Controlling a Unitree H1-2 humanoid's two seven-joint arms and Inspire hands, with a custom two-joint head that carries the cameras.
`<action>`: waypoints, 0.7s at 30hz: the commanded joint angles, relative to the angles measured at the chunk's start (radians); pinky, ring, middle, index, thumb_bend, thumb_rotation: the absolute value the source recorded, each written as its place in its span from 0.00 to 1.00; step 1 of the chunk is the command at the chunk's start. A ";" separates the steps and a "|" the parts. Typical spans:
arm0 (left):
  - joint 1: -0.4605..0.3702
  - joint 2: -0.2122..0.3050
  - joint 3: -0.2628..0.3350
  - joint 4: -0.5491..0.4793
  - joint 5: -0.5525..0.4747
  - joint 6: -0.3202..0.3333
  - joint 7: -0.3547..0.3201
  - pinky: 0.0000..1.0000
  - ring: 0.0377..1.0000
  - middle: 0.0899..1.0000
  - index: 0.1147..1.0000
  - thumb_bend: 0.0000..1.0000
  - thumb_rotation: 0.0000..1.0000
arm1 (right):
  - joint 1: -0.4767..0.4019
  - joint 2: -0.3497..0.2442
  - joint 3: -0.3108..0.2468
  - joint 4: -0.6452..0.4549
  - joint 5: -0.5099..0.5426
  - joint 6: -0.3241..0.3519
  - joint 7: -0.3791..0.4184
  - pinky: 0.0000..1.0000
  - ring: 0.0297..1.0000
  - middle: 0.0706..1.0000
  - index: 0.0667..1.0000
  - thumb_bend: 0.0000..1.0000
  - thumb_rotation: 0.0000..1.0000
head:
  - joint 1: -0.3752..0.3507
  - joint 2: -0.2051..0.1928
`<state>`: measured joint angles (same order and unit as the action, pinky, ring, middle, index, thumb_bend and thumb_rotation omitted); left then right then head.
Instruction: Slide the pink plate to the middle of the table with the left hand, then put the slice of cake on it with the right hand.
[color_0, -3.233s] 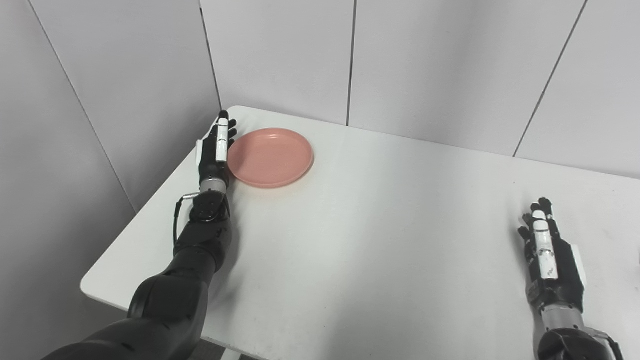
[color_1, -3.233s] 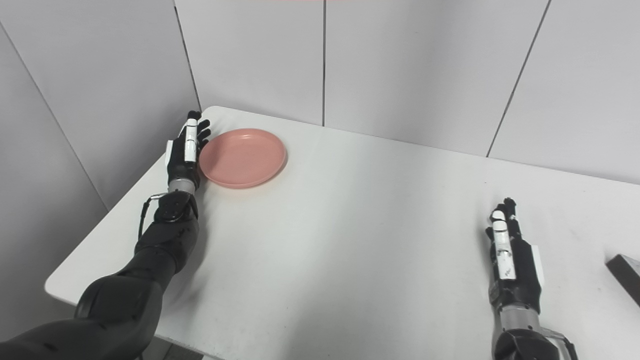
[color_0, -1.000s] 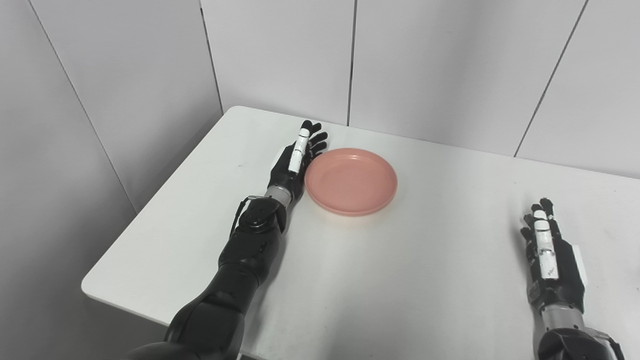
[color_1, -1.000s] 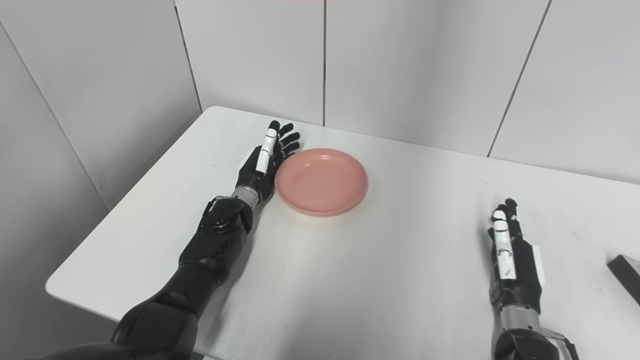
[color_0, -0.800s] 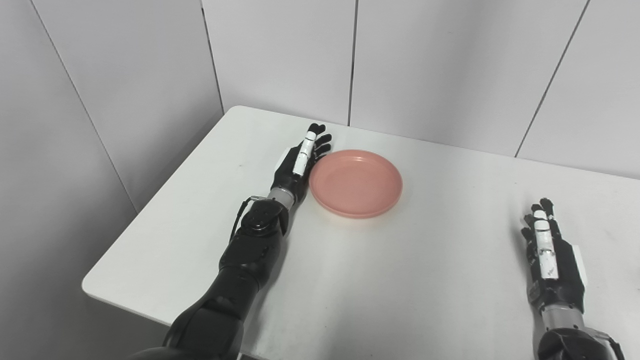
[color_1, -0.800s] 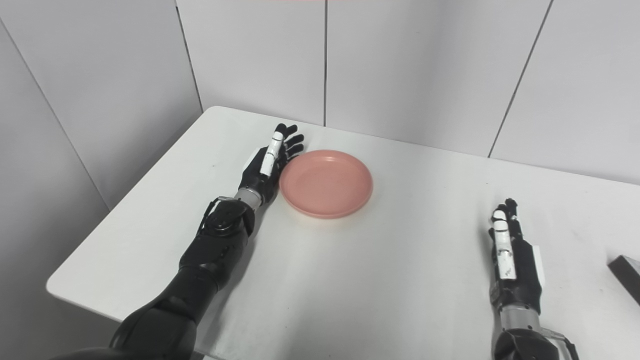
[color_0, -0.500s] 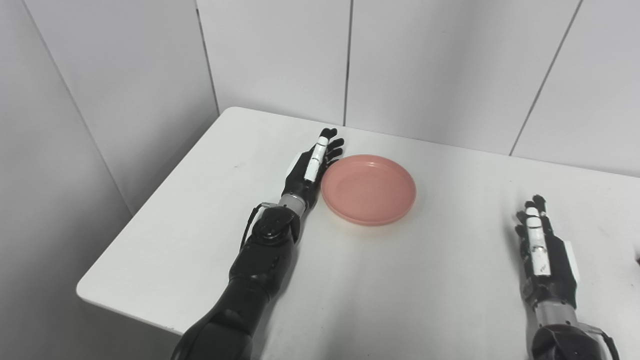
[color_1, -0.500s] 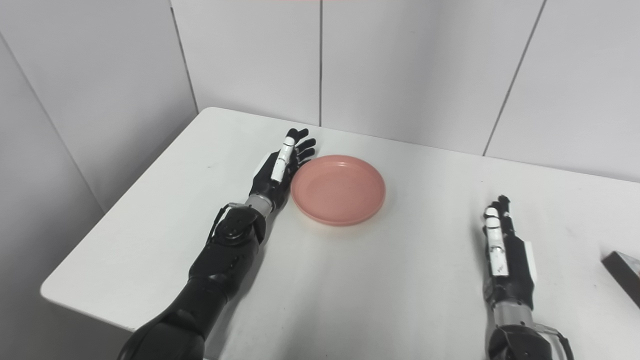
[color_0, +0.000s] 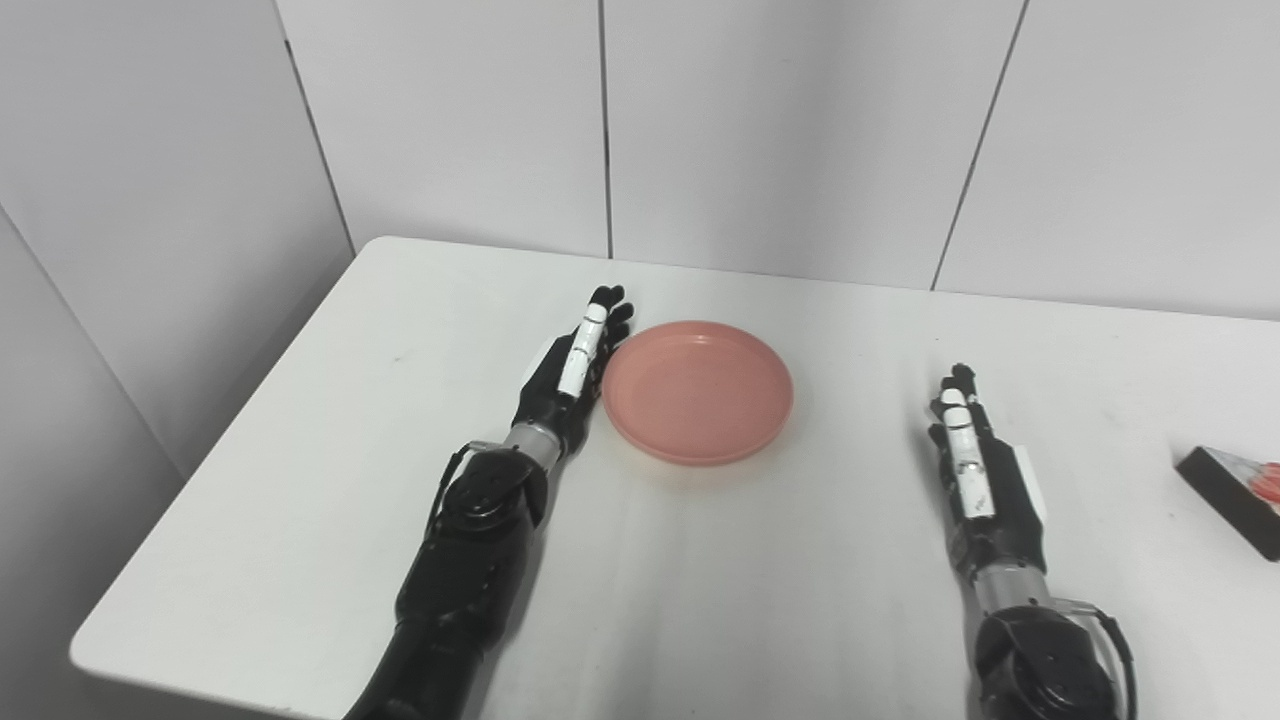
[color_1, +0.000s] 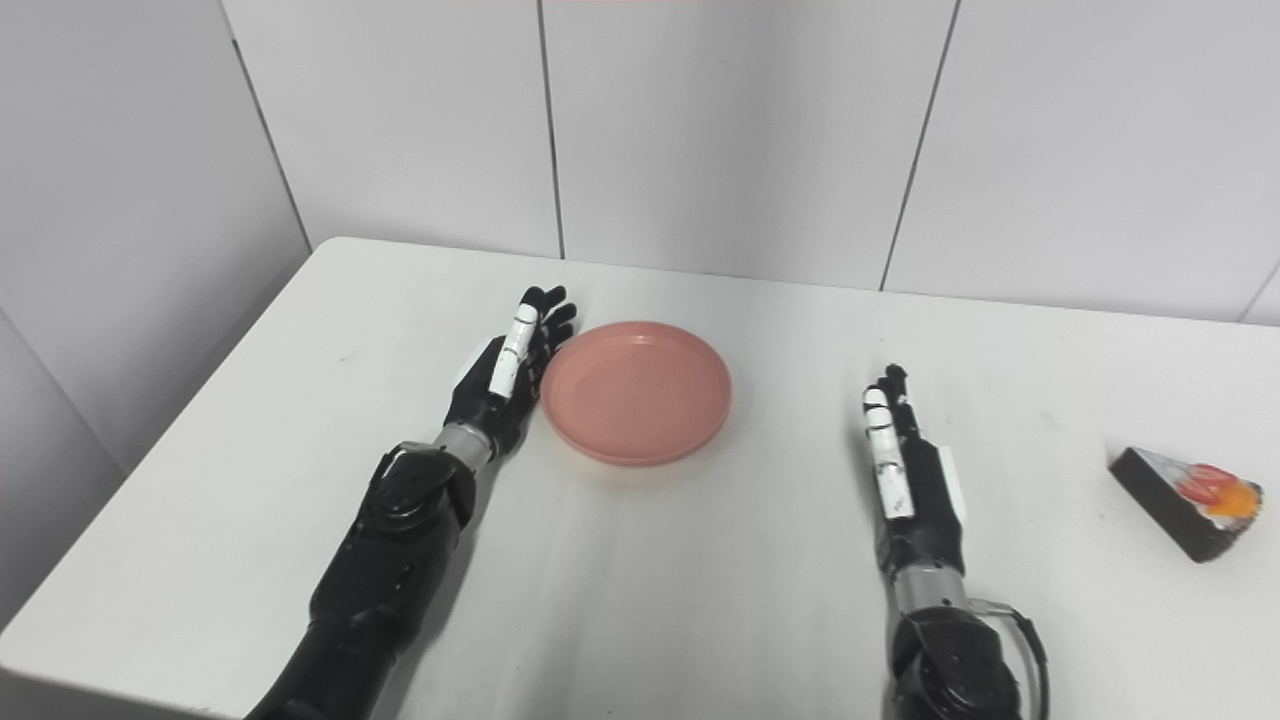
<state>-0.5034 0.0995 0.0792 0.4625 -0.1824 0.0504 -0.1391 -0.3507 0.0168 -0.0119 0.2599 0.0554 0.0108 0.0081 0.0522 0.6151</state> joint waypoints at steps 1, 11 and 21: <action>-0.019 -0.001 -0.008 -0.039 -0.015 0.011 -0.026 1.00 1.00 0.98 0.98 0.72 1.00 | -0.040 0.016 0.004 -0.030 -0.004 0.005 -0.007 1.00 0.98 0.99 1.00 0.45 0.90 | -0.020 0.000; 0.032 -0.021 -0.041 -0.100 -0.008 0.035 -0.064 1.00 1.00 0.99 0.99 0.72 1.00 | -0.052 0.043 0.015 -0.001 -0.029 -0.010 -0.037 1.00 0.97 0.99 0.99 0.46 0.85 | -0.101 0.005; 0.066 -0.047 -0.059 -0.089 -0.004 -0.049 -0.057 1.00 1.00 1.00 1.00 0.71 1.00 | -0.065 0.063 0.023 0.026 -0.050 -0.024 -0.058 1.00 0.96 0.97 0.97 0.50 0.82 | -0.185 0.006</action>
<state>-0.4172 0.0577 0.0312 0.3782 -0.1916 0.0290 -0.1817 -0.3769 0.0618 0.0006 0.2945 0.0126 0.0110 -0.0498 -0.1334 0.6213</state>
